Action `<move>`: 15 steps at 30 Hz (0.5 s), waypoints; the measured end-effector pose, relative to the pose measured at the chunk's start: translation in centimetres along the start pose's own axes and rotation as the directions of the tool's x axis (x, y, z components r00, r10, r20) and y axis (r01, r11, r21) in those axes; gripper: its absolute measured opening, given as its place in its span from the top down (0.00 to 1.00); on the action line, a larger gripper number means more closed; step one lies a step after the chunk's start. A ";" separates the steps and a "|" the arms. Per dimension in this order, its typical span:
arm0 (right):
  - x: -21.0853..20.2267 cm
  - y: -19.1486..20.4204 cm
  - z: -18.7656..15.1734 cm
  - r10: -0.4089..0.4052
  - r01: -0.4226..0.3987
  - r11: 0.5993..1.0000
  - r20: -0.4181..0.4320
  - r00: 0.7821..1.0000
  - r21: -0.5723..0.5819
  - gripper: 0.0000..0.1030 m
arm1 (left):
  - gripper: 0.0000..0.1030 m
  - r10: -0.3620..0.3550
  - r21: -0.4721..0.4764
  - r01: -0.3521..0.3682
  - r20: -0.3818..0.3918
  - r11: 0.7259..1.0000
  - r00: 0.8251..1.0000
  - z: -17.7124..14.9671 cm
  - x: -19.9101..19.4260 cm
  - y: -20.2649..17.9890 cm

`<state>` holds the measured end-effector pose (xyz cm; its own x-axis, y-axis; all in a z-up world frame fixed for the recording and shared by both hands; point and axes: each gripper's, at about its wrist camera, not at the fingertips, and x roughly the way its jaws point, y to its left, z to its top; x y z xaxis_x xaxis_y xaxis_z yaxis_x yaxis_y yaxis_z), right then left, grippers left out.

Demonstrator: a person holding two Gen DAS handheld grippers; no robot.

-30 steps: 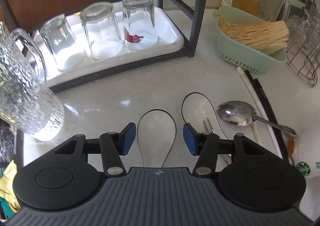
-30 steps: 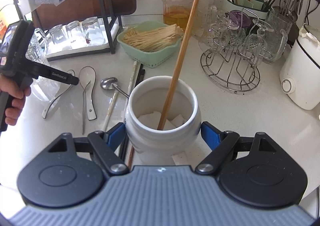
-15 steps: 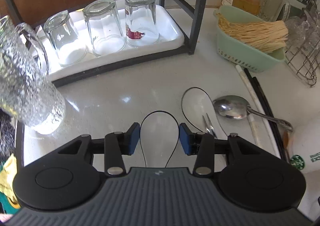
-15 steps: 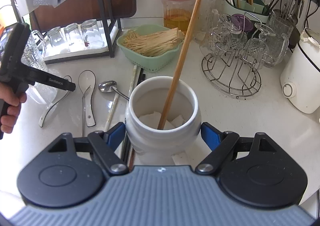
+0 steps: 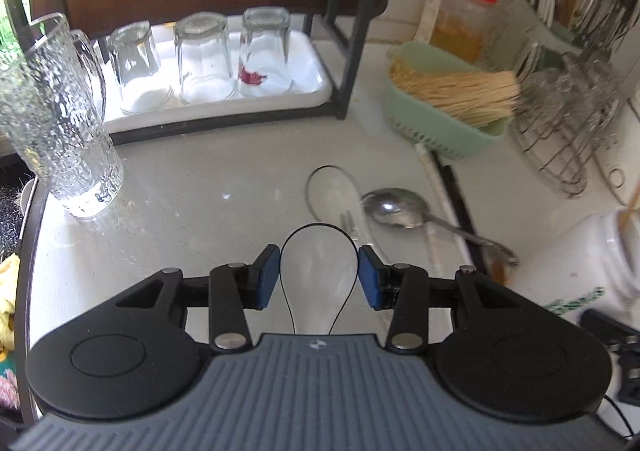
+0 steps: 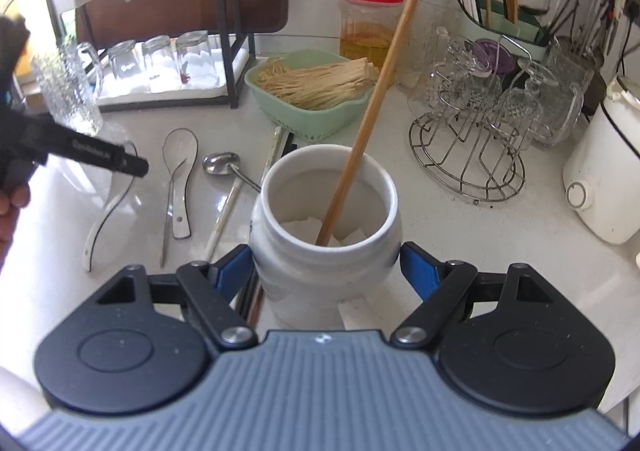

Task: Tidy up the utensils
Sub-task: 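Close the left gripper on the white ceramic spoon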

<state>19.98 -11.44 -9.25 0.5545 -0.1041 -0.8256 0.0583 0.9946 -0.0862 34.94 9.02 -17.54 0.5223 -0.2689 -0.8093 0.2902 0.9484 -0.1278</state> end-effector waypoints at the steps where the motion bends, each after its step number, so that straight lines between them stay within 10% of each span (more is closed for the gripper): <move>1: -0.1 0.0 -0.1 0.002 -0.002 1.000 0.005 1.000 -0.004 0.20 | 0.53 -0.007 -0.005 0.007 0.011 1.000 1.000 -0.2 -0.5 -0.3; 15: -0.2 -0.6 -0.5 0.054 -0.051 0.997 0.043 0.998 -0.056 0.21 | 0.53 -0.035 0.003 0.035 0.088 0.999 0.995 -1.3 -5.1 -4.9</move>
<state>19.42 -12.05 -9.28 0.5918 -0.0503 -0.8045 -0.0167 0.9971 -0.0746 29.77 5.95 -13.52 0.5802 -0.3161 -0.7507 0.3112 0.9377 -0.1544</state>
